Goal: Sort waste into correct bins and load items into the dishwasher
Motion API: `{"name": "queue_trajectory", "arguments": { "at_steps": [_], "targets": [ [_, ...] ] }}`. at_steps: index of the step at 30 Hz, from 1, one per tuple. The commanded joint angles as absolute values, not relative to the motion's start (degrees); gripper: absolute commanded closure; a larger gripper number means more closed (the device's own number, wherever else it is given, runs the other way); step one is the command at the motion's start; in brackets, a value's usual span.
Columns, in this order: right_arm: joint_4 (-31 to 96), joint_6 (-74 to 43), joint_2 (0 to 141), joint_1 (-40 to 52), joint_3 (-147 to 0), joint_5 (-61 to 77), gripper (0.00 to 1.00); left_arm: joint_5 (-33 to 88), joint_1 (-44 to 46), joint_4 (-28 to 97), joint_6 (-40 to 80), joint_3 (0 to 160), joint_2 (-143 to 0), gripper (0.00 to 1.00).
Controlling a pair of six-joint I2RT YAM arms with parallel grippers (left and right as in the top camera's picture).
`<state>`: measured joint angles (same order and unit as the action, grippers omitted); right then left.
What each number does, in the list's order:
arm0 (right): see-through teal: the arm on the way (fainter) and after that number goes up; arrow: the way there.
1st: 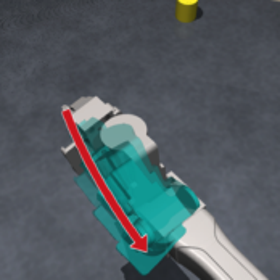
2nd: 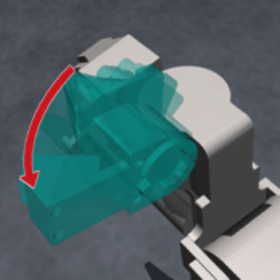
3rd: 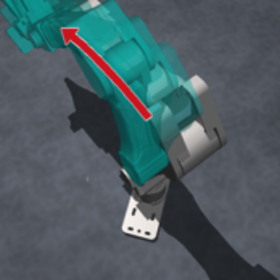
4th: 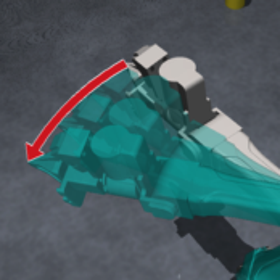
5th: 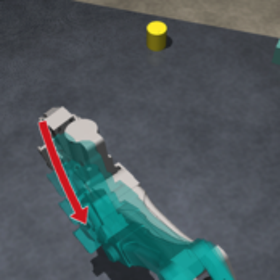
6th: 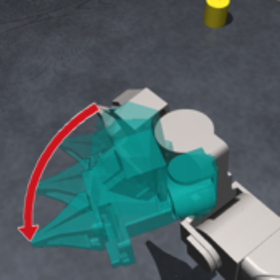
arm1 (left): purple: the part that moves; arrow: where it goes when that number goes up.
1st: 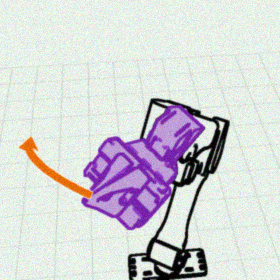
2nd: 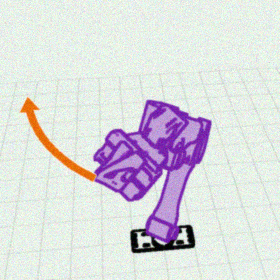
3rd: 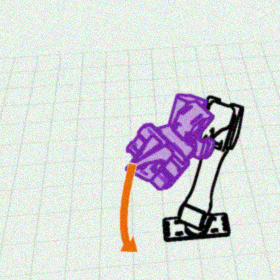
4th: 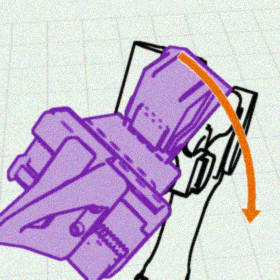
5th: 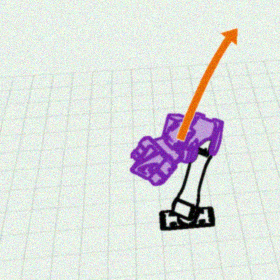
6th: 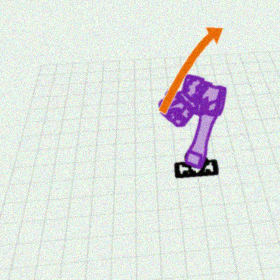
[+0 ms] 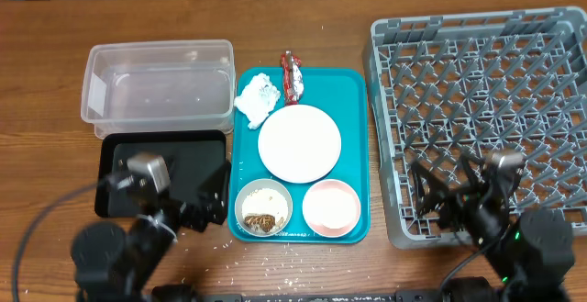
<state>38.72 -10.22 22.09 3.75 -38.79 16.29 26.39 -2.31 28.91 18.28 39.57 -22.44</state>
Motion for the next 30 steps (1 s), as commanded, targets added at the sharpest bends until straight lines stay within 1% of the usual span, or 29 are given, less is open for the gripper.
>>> {"name": "queue_trajectory", "arguments": {
  "at_steps": [1,4,7,9,11,12,14,15,16,17,19,20,22,23,24,25,26,30],
  "targets": [
    [44.77,-10.09,30.09,3.46,-49.43,16.64,0.00,27.42,-2.59,36.84,16.27,51.31,-32.58,0.00],
    [51.96,-10.09,36.38,3.46,-57.04,17.15,0.00,30.17,-2.59,40.38,16.29,57.54,-38.11,0.00],
    [56.69,-10.55,40.23,3.46,-61.08,19.59,0.00,37.95,-2.59,39.31,19.75,59.40,-40.84,0.00],
    [57.12,-10.50,41.19,3.46,-61.63,24.10,0.00,41.25,-2.48,38.83,19.70,59.40,-42.81,0.00],
    [56.36,-10.52,42.06,3.46,-61.65,24.01,0.00,40.29,-1.02,44.29,19.18,59.37,-44.88,0.00],
    [56.90,-10.79,44.03,3.46,-61.80,23.20,0.00,35.99,2.81,51.44,16.99,59.37,-47.59,0.02],
    [58.39,-10.76,46.24,3.46,-62.39,22.35,0.00,31.14,6.55,55.48,16.69,59.37,-49.50,0.05],
    [59.55,-10.79,48.49,3.46,-63.11,21.56,0.00,25.93,11.16,58.17,16.73,59.37,-51.48,0.13],
    [60.29,-10.79,50.83,3.46,-64.07,21.08,0.00,22.96,14.06,59.29,17.04,59.37,-52.66,0.15],
    [60.20,-12.69,53.32,3.46,-65.39,21.10,0.00,16.95,23.09,59.92,20.25,59.37,-56.21,0.17],
    [59.94,-15.29,55.99,3.46,-67.13,21.08,0.00,7.84,32.95,57.98,25.41,59.37,-60.77,0.19],
    [59.92,-15.29,56.51,3.46,-67.16,21.08,0.00,4.36,40.10,54.43,27.92,59.37,-65.19,0.24],
    [60.18,-15.29,56.80,3.46,-67.16,21.12,0.00,3.07,45.47,50.35,28.12,59.37,-69.45,0.24],
    [60.38,-15.27,56.82,3.46,-67.16,21.34,0.08,0.78,47.59,49.39,28.47,59.37,-71.68,0.27],
    [60.88,-15.22,56.82,3.46,-67.16,21.69,0.14,-1.56,48.82,49.17,30.00,59.37,-73.43,0.28],
    [62.04,-14.87,56.82,3.46,-67.16,21.67,0.15,-2.28,49.50,48.58,31.97,59.37,-75.61,0.28],
    [62.74,-14.81,56.82,3.46,-67.16,21.47,0.12,0.08,49.47,46.89,32.03,59.37,-77.89,0.29],
    [63.99,-14.63,56.82,3.46,-67.16,21.50,0.12,0.91,49.43,46.26,31.75,59.37,-83.18,0.44]
  ]
}}
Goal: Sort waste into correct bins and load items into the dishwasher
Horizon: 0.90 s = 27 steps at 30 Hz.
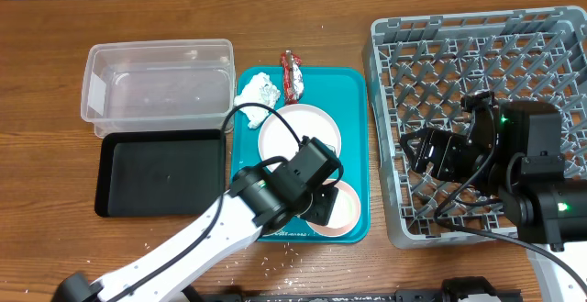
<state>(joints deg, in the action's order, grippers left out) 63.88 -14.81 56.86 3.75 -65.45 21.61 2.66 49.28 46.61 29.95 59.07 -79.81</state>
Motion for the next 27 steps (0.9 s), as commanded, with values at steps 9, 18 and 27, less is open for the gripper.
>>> {"name": "queue_trajectory", "arguments": {
  "at_steps": [9,18,27],
  "targets": [
    [63.81,-14.68,56.82,3.46,-67.16,21.50,0.22,2.85,49.08,43.62,31.29,61.08,-89.25,0.96],
    [63.61,-14.66,56.82,3.46,-67.16,21.96,0.33,12.69,34.59,51.90,26.61,71.81,-78.96,0.96],
    [51.16,-0.64,57.34,3.95,-67.16,60.29,0.23,83.83,3.81,44.29,14.26,71.75,-79.11,0.96]
  ]
}}
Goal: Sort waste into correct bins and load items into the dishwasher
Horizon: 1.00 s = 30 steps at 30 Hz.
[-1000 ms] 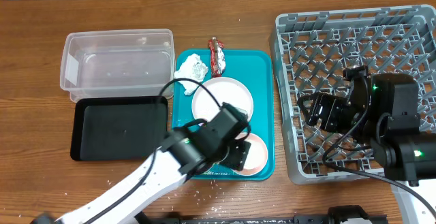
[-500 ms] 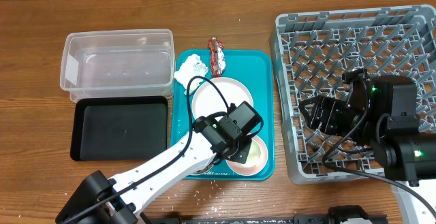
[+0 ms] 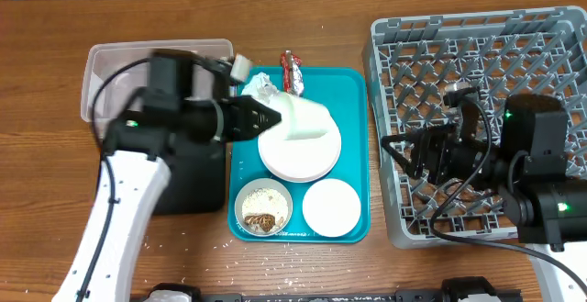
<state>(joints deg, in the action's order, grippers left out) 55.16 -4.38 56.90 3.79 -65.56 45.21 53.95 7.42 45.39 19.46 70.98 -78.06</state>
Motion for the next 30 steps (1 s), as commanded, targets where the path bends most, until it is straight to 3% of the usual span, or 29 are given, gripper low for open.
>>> {"name": "queue_trajectory", "arguments": {
  "at_steps": [1,12,19,23,24,26,27,30],
  "targets": [
    [49.04,-1.04,57.69,4.45,-67.16,62.83,0.16,86.72,3.31,44.03,14.24,71.75,-79.29,0.96],
    [31.00,-8.88,62.15,18.55,-67.16,64.23,0.13,89.27,6.85,43.22,13.21,71.75,-79.29,0.96],
    [26.89,-12.47,64.27,25.61,-67.16,58.74,0.37,85.67,9.08,43.20,13.26,71.75,-79.29,0.96],
    [26.20,-12.45,64.03,25.87,-67.16,58.67,0.44,84.86,9.08,43.24,13.26,71.75,-79.29,0.93],
    [26.35,-12.40,63.92,25.69,-67.16,58.41,0.46,84.86,9.06,43.24,13.28,71.75,-79.29,0.84],
    [28.32,-12.21,63.07,24.69,-67.16,55.09,0.47,84.66,8.86,43.22,13.28,71.75,-79.29,0.13],
    [29.41,-12.10,62.57,24.08,-67.16,53.39,0.48,83.59,8.16,43.24,13.28,71.75,-79.29,0.00],
    [33.76,-12.03,59.37,20.64,-67.16,47.62,0.49,75.75,5.52,44.47,13.26,71.75,-79.29,0.00]
  ]
}}
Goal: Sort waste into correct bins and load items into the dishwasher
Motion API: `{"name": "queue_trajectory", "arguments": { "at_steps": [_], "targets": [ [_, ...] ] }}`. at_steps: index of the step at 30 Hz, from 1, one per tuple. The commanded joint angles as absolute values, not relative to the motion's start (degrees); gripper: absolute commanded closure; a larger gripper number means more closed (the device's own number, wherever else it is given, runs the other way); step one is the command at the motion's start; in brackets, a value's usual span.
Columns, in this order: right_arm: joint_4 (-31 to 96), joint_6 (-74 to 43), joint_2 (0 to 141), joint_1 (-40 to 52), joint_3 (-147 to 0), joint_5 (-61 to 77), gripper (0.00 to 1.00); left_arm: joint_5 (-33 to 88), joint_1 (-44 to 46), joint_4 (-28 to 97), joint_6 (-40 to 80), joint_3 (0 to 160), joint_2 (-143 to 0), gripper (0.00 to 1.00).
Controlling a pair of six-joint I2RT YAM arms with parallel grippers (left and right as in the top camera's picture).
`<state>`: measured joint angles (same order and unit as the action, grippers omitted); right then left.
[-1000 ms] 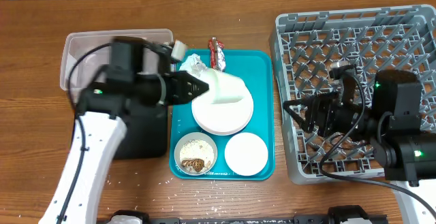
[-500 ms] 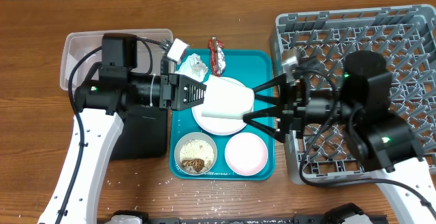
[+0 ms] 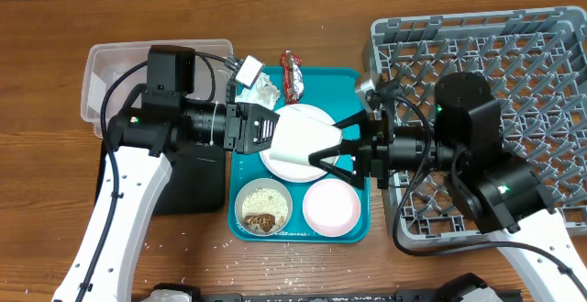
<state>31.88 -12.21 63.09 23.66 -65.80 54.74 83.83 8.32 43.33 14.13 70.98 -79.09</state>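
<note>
Over the teal tray (image 3: pixel 352 91), my left gripper (image 3: pixel 272 129) is shut on a white bowl (image 3: pixel 298 137), held on its side above the large white plate (image 3: pixel 286 168). From the right, my right gripper (image 3: pixel 328 146) is open, with its fingers spread at the bowl's far side. At the tray's front stand a pinkish round dish (image 3: pixel 330 208) and a bowl of food scraps (image 3: pixel 264 206). Crumpled white paper (image 3: pixel 260 87) and a red wrapper (image 3: pixel 293 74) lie at the tray's back. The grey dish rack (image 3: pixel 514 54) is on the right.
A clear plastic bin (image 3: pixel 138 72) sits at the back left with a black tray bin (image 3: pixel 188 187) in front of it, both partly covered by my left arm. Crumbs dot the wood by the front edge.
My right gripper has come from over the rack's left edge to the tray, and its open fingers now reach the bowl. The left gripper holds the bowl in nearly the same place.
Both arms were first low at the front edge, with the dishes untouched on the tray. Then my left gripper was at the round dish at the tray's front right. Later it held a white bowl over the plate, and now the right gripper meets it there.
</note>
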Motion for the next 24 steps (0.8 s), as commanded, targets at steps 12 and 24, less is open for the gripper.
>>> {"name": "queue_trajectory", "arguments": {
  "at_steps": [12,24],
  "targets": [
    [77.32,-21.96,60.01,6.24,-67.13,5.19,0.53,46.98,1.61,54.30,13.91,72.97,-72.36,0.12],
    [78.24,-23.90,76.12,6.24,-64.55,3.22,0.14,35.18,1.91,60.07,12.32,73.30,-61.36,0.02]
  ]
}}
